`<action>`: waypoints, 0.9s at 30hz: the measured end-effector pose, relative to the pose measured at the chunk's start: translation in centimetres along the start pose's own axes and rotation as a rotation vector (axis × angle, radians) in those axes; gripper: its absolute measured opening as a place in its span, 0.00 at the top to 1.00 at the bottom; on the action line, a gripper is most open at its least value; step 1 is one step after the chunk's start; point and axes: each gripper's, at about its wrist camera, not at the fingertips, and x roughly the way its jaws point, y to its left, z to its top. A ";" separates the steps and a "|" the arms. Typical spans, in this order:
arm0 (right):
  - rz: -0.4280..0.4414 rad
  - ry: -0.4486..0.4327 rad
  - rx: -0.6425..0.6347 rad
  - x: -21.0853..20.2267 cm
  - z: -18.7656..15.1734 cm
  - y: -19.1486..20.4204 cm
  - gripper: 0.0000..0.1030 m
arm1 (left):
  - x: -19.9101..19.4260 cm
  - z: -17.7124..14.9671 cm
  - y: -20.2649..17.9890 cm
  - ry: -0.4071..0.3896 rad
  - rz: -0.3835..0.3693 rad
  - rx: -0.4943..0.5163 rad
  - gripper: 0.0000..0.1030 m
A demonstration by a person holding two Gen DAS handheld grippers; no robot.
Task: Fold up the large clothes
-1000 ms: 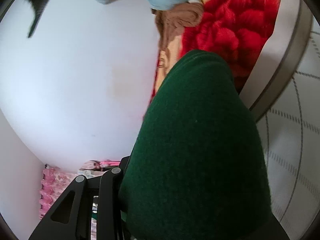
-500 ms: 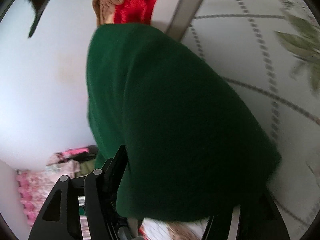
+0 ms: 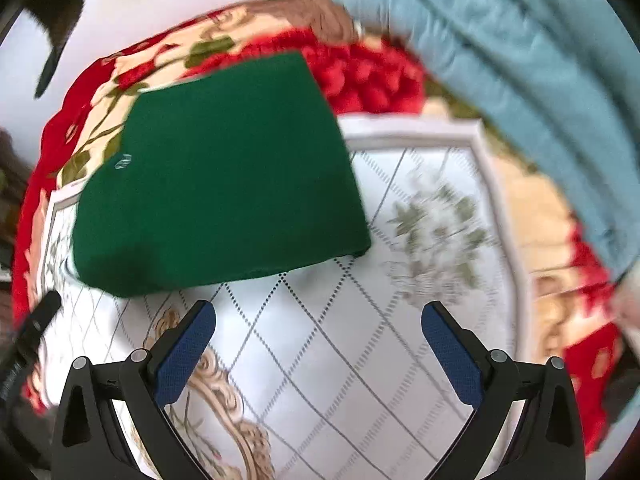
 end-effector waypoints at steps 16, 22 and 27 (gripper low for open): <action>-0.129 -0.258 -0.031 -34.3 -9.0 -0.8 0.00 | -24.6 -4.4 2.5 -0.097 -0.031 0.146 0.01; -0.137 -0.319 -0.015 -44.6 -13.8 -2.1 0.00 | -34.8 -6.3 2.8 -0.180 -0.083 0.157 0.01; -0.129 -0.381 -0.021 -52.0 -17.6 -2.9 0.00 | -40.3 -7.3 2.6 -0.220 -0.088 0.145 0.01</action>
